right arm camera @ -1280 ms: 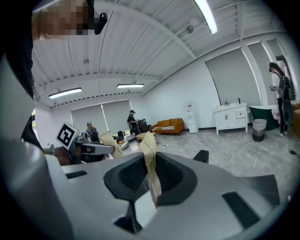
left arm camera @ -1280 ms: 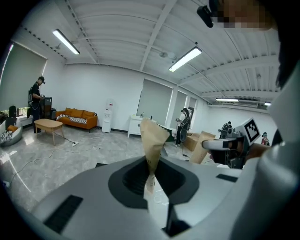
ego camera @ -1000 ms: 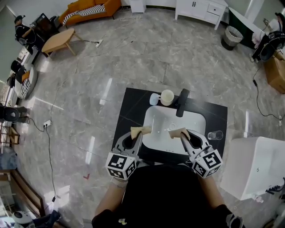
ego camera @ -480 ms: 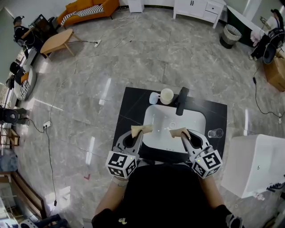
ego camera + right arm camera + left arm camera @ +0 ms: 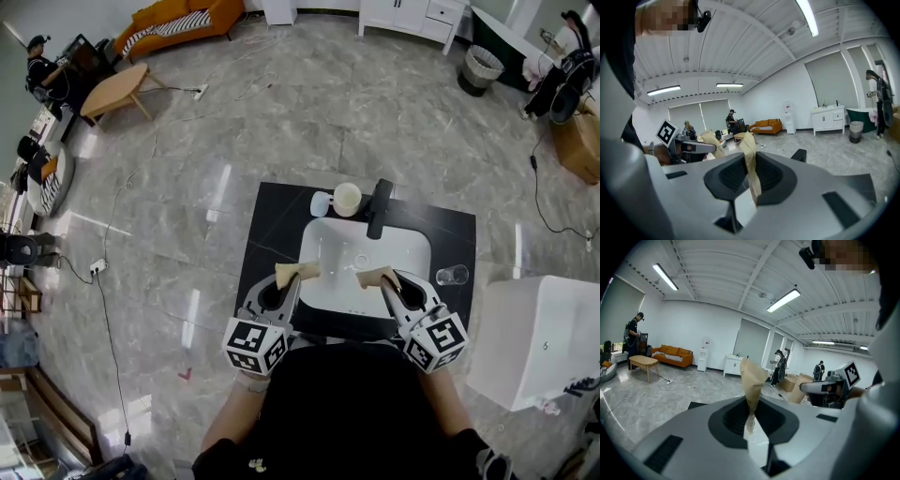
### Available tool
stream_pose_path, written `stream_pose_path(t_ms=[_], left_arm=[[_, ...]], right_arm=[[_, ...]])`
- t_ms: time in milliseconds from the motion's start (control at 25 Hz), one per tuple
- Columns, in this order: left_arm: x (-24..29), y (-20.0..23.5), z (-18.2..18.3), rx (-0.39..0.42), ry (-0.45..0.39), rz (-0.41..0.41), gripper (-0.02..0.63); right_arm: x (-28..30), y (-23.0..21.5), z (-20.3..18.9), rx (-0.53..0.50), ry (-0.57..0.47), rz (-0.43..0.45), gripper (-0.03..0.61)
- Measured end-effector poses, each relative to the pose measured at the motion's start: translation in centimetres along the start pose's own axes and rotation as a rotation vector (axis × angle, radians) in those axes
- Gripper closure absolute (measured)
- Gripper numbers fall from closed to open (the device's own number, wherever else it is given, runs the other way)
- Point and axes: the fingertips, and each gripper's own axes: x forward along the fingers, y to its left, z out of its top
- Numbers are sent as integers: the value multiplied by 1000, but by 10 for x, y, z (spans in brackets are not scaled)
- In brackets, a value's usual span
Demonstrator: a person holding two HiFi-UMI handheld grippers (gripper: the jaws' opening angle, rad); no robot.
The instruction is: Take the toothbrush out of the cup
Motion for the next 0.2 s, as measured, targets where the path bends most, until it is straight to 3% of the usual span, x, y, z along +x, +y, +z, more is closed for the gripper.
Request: stream_pose_path(t_ms=[200], left_arm=[[1,-2,5,0,-2,1,561]], right_arm=[[-2,-4,7,-1,-6,-7,512]])
